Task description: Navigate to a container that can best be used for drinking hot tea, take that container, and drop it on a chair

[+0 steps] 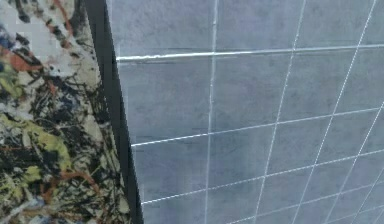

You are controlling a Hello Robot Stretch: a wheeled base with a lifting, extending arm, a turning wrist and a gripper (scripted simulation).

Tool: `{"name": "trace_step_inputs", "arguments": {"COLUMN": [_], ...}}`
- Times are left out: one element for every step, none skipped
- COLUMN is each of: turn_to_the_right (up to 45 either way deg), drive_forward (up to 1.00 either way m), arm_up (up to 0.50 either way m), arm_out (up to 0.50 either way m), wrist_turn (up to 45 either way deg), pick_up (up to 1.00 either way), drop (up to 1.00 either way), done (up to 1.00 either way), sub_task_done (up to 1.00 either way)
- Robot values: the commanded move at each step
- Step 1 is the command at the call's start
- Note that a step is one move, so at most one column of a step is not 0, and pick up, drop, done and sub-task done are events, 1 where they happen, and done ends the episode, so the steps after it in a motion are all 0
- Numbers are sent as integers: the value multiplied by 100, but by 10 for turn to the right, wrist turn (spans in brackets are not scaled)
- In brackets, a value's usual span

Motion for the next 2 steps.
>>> {"name": "trace_step_inputs", "arguments": {"turn_to_the_right": [0,0], "drive_forward": [0,0], "arm_up": [0,10], "arm_out": [0,0], "wrist_turn": [0,0], "pick_up": [100,0], "drop": [0,0], "done": [0,0], "sub_task_done": [0,0]}}
